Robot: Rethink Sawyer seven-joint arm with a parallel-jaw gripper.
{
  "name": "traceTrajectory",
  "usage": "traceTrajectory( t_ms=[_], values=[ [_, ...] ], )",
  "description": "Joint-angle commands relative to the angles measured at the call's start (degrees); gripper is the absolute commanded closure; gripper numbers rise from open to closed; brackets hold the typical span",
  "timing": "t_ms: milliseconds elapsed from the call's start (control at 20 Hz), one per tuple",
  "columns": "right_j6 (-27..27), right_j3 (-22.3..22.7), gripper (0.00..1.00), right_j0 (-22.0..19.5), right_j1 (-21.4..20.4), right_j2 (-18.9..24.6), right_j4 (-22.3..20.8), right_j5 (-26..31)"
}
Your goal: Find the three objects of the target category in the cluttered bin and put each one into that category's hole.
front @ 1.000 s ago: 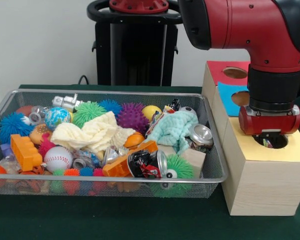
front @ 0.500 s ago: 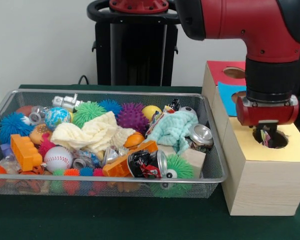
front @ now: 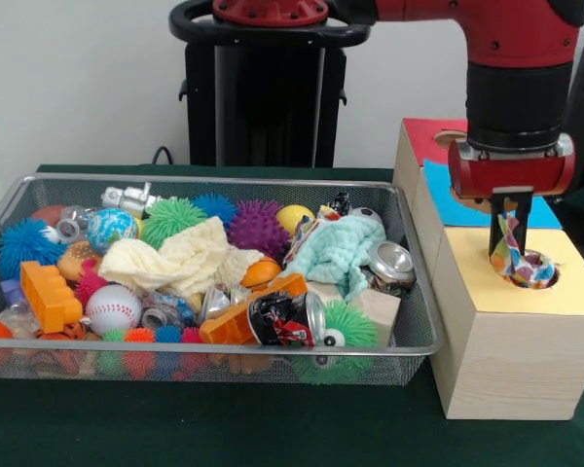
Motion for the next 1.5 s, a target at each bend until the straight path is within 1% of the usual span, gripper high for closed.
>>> traceTrajectory(
  t_ms=[50,100,150,300,450,600,750,1100,1450,1500],
  values=[
    [9.0,3.2,1.0,0.3,0.8,1.0,-0.6,4.4],
    [9.8,2.1,1.0,1.1,2.4,0.2,-0.9,3.8],
    [11.5,-0.2,1.0,2.9,5.4,-1.7,-1.2,2.7],
    [13.4,-3.8,1.0,5.1,9.8,-4.1,-0.8,1.6],
    [14.3,-4.2,1.0,6.0,11.7,-5.0,0.3,-0.6],
    [15.6,-4.6,1.0,6.4,13.5,-5.1,1.7,-5.3],
    [15.2,-4.3,1.0,6.4,13.7,-4.7,2.2,-6.6],
    [14.4,-4.1,1.0,7.2,14.1,-5.7,2.8,-8.3],
    [13.7,-4.4,1.0,7.9,14.3,-6.7,3.0,-7.2],
    [13.5,-4.7,0.0,8.0,14.4,-6.9,3.2,-7.0]
  ],
)
